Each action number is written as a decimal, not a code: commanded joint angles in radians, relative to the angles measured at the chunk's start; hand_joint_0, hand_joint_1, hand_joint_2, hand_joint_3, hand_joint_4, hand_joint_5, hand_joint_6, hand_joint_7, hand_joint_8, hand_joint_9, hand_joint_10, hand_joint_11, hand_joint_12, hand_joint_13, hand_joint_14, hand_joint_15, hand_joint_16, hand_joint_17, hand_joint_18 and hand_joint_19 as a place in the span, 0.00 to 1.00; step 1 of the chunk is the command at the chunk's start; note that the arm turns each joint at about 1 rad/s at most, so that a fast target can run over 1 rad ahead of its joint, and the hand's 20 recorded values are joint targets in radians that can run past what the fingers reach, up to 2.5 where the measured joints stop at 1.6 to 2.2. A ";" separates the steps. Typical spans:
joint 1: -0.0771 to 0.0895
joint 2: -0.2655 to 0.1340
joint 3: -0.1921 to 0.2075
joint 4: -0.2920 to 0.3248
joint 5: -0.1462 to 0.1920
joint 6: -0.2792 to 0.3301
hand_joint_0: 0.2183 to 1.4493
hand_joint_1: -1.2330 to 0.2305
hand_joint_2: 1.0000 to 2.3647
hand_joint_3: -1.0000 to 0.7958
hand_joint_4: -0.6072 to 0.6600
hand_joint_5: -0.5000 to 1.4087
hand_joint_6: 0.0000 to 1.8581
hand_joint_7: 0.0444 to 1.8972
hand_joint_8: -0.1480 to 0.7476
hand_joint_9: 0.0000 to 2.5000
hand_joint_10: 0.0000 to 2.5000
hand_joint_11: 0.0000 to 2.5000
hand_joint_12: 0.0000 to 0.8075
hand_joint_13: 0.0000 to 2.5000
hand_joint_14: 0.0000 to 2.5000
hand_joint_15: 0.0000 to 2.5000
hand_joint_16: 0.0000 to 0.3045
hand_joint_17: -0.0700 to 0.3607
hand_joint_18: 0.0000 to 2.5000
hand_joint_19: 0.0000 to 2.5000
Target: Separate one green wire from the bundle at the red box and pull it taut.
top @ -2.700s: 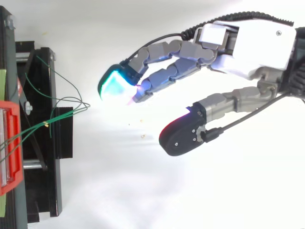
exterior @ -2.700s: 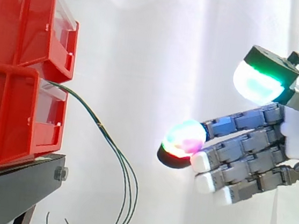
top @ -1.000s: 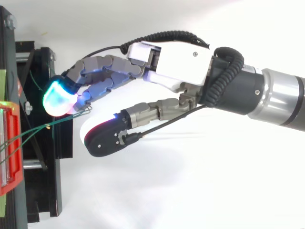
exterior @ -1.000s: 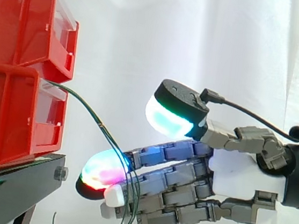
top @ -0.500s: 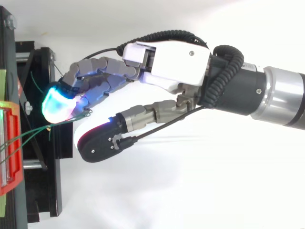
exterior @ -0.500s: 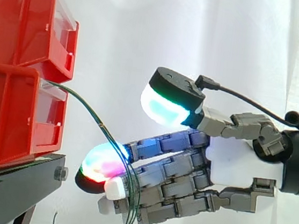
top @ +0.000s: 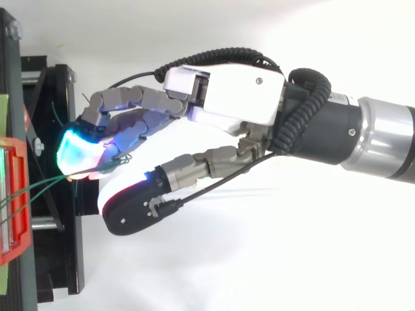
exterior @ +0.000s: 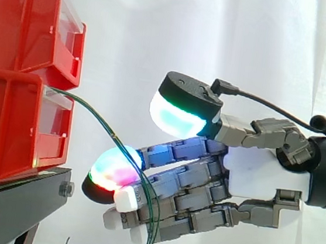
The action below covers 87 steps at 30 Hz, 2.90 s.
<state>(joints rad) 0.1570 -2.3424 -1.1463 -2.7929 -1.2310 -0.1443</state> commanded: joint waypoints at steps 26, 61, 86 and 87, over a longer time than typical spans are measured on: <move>0.022 -0.002 0.000 0.039 0.002 -0.001 0.29 0.40 0.01 0.40 0.66 0.18 0.45 0.60 0.50 0.30 0.00 0.14 0.42 0.24 0.00 0.07 0.17 0.43 0.24 0.09; 0.021 -0.002 0.000 0.032 0.002 0.005 0.29 0.41 0.01 0.42 0.62 0.18 0.47 0.62 0.51 0.32 0.00 0.18 0.42 0.27 0.00 0.09 0.16 0.42 0.28 0.13; 0.010 -0.002 0.053 -0.033 0.002 0.005 0.25 0.37 0.00 0.28 0.65 0.17 0.47 0.57 0.53 0.33 0.00 0.19 0.44 0.29 0.00 0.09 0.17 0.44 0.31 0.13; 0.012 -0.002 0.053 -0.033 0.002 0.005 0.26 0.39 0.00 0.28 0.64 0.17 0.46 0.57 0.52 0.33 0.01 0.19 0.43 0.29 0.00 0.09 0.17 0.43 0.31 0.13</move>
<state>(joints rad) 0.1677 -2.3435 -1.0941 -2.8254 -1.2292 -0.1396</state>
